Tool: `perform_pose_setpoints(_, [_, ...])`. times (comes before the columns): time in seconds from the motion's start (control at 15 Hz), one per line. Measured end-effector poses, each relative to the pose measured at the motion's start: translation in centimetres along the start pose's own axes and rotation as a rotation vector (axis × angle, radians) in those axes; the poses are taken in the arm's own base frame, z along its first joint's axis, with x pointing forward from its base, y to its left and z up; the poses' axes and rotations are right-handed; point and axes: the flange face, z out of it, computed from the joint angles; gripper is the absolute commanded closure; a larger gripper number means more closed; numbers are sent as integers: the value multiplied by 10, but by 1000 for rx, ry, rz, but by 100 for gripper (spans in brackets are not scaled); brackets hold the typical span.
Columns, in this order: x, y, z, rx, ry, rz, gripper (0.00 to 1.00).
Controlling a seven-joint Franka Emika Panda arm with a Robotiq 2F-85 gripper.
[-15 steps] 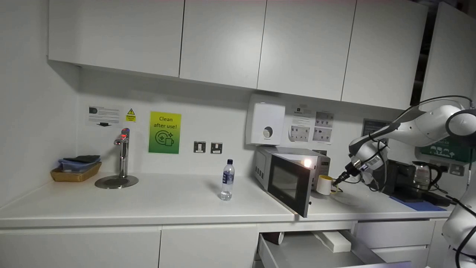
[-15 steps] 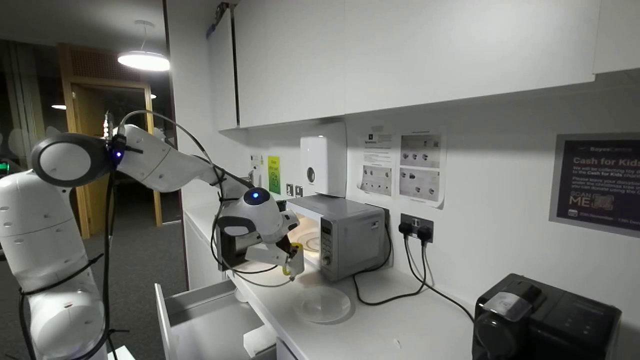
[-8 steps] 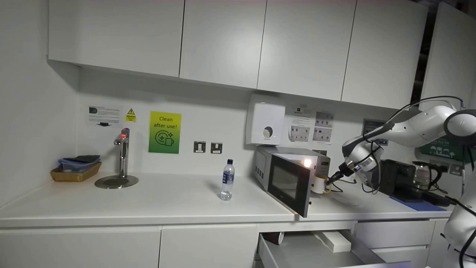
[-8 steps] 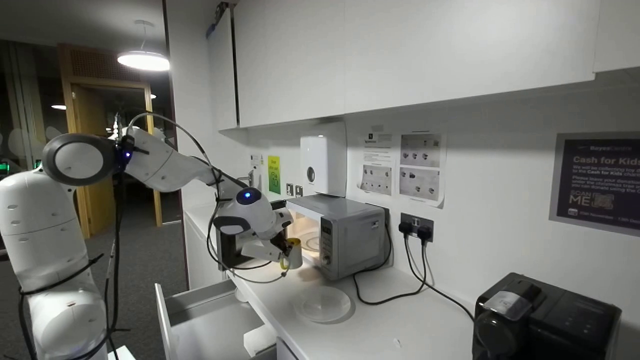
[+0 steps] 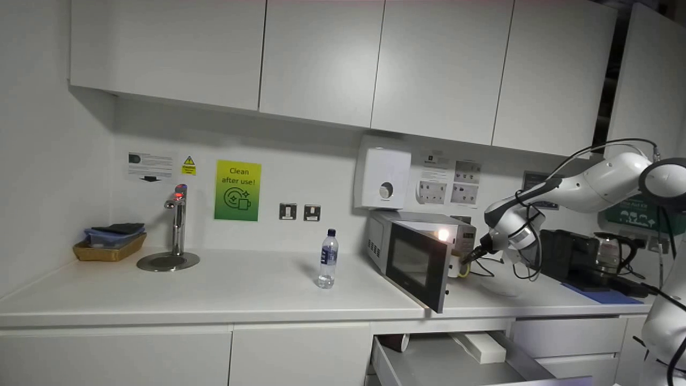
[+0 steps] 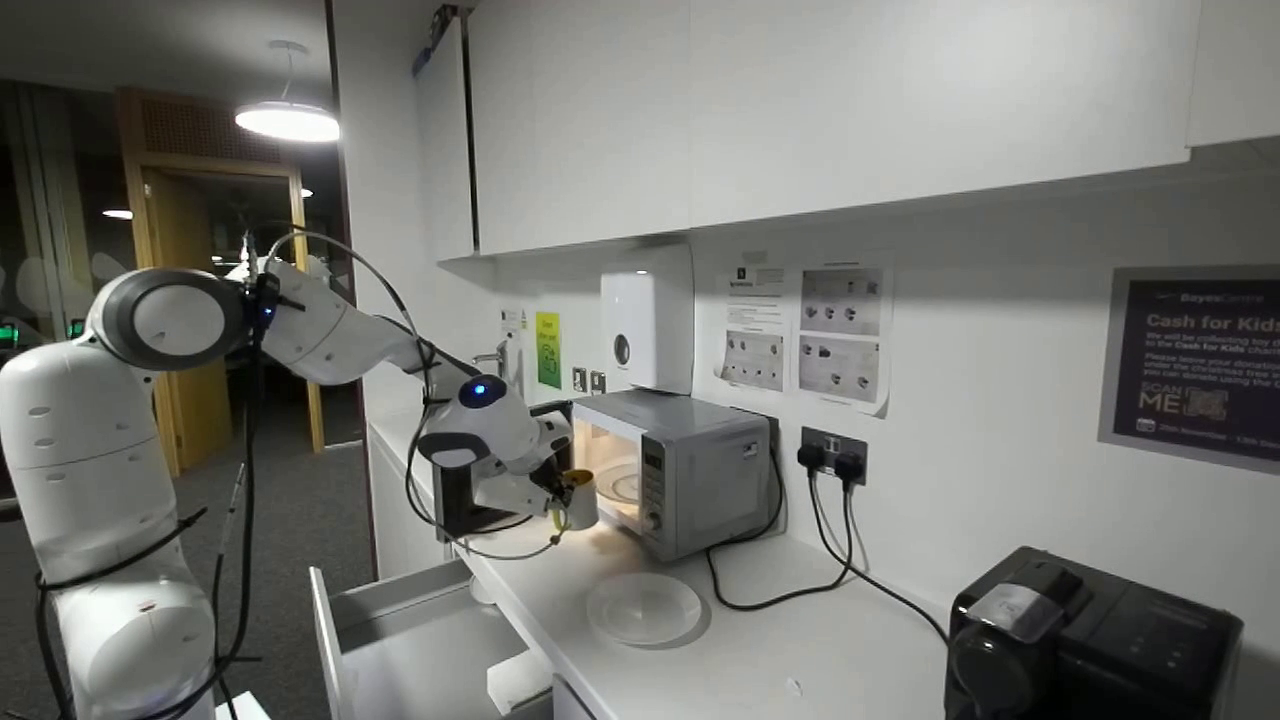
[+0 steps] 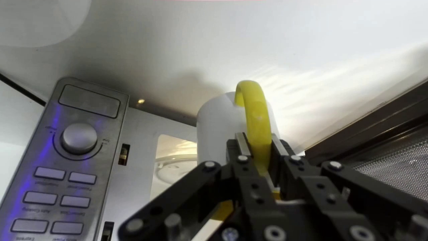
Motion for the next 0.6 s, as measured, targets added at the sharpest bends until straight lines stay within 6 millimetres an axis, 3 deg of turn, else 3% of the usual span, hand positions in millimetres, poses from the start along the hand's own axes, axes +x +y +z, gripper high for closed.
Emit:
perform_pose_setpoints(0.33, [5, -7, 11, -9, -31, 19, 96])
perform_pose_setpoints(0.6, [22, -8, 7, -25, -25, 29, 96])
